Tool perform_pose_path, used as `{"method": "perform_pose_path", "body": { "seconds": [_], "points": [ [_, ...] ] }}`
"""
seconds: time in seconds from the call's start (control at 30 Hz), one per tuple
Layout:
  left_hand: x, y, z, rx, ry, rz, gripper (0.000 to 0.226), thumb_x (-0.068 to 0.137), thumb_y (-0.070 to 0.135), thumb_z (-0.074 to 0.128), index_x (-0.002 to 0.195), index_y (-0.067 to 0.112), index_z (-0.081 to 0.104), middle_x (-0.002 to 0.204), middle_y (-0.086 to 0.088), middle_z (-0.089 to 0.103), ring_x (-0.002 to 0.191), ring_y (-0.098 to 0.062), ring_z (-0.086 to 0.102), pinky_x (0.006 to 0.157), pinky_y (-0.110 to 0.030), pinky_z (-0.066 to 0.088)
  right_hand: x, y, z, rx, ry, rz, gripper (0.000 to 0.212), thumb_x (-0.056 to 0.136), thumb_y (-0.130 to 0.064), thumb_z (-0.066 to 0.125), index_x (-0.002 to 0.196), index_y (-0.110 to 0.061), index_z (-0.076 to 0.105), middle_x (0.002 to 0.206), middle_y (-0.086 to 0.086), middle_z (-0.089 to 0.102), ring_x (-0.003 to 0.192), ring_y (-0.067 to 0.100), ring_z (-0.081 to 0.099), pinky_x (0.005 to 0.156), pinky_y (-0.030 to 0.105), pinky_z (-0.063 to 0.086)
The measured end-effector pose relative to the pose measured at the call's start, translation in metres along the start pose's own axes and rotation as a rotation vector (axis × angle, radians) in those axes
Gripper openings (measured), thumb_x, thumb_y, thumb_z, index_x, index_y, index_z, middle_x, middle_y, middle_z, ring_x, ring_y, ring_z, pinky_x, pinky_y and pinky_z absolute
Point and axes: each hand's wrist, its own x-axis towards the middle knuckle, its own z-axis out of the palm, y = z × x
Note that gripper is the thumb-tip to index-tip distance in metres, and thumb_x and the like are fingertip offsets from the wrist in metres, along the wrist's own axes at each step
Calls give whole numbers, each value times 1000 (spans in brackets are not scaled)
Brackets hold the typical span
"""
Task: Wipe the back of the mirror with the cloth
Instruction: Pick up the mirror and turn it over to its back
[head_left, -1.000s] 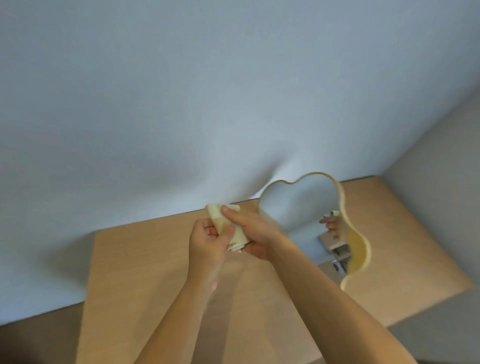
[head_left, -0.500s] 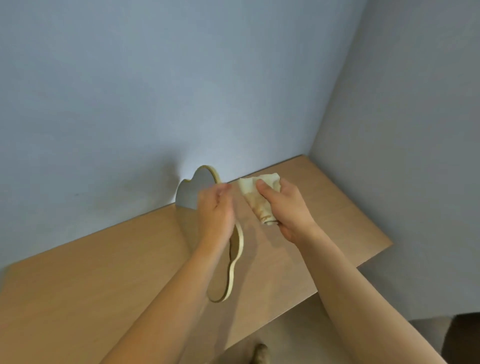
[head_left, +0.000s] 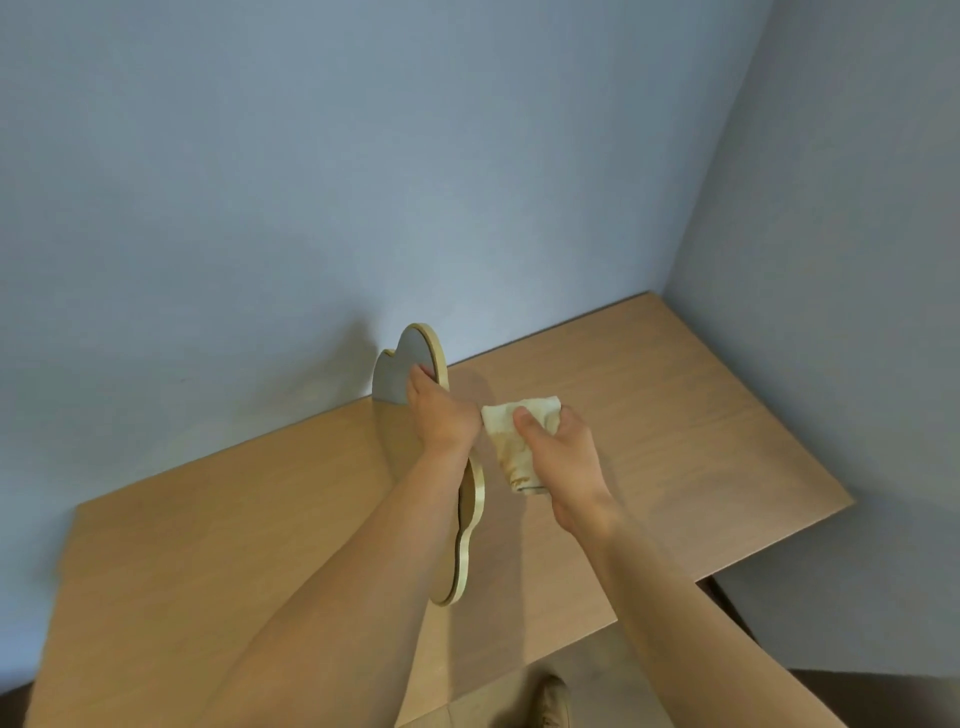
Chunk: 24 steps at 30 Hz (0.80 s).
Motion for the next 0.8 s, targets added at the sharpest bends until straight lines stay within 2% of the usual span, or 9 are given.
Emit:
{"method": "perform_pose_path", "body": {
  "seconds": [0.1,0.17,0.27,0.33,0.37,0.47,0.53,0.63,0.8],
  "points": [
    [3,-9,-14,-41,-15,-7,84,92,-16,51,166,10,21,169,-9,36,151,-32,42,111,-29,40,-4,-1,10,42,0,-4,19,94,-32,71,105,-18,65,98,5,77,82,15,77,62,30,63],
    [6,-15,-34,-122,-38,-19,87,95,-15,46,169,18,14,170,-10,39,151,-34,46,122,-43,43,-10,-1,20,48,-13,-18,19,95,-33,70,106,-18,64,99,4,77,85,16,77,62,29,62],
    [6,-29,-73,-246,-24,-46,73,95,-12,42,161,18,37,132,-10,73,109,-20,76,88,-39,67,-23,3,43,1,-51,-43,19,95,-33,69,105,-18,63,99,4,76,88,20,76,72,42,66],
    [7,-42,-102,-301,4,-45,60,92,-10,45,144,19,56,97,-1,76,68,-3,76,52,-21,60,-35,10,64,-50,-76,-57,20,94,-34,68,102,-17,62,97,5,75,88,21,75,79,48,64],
    [6,-49,-115,-327,10,-58,54,92,-9,46,134,21,61,90,1,74,62,-2,74,46,-20,57,-42,15,76,-84,-87,-65,20,94,-35,68,101,-17,61,96,4,74,88,20,74,80,49,63],
    [8,-74,-150,-450,3,-140,38,97,-3,53,111,29,67,99,-6,77,91,-28,77,68,-36,65,-61,35,115,-160,-128,-72,21,95,-37,66,99,-19,60,92,-1,73,83,15,72,78,43,61],
    [11,-94,-171,-529,2,-184,28,100,3,58,116,24,68,114,-13,79,103,-37,77,87,-50,64,-73,49,142,-203,-159,-77,21,95,-39,65,101,-20,58,91,-6,71,81,7,70,71,30,57],
    [17,-128,-197,-631,6,-218,13,105,18,62,116,23,67,101,-1,85,94,-26,82,70,-38,67,-95,70,184,-264,-186,-105,19,97,-36,63,105,-21,55,90,-14,66,77,-7,63,60,8,45],
    [24,-172,-222,-741,6,-282,26,106,51,57,114,29,70,90,15,86,85,-10,83,59,-26,65,-126,102,231,-354,-153,-113,23,98,-37,62,104,-21,48,85,-9,65,73,-5,65,57,11,47]
  ]
}}
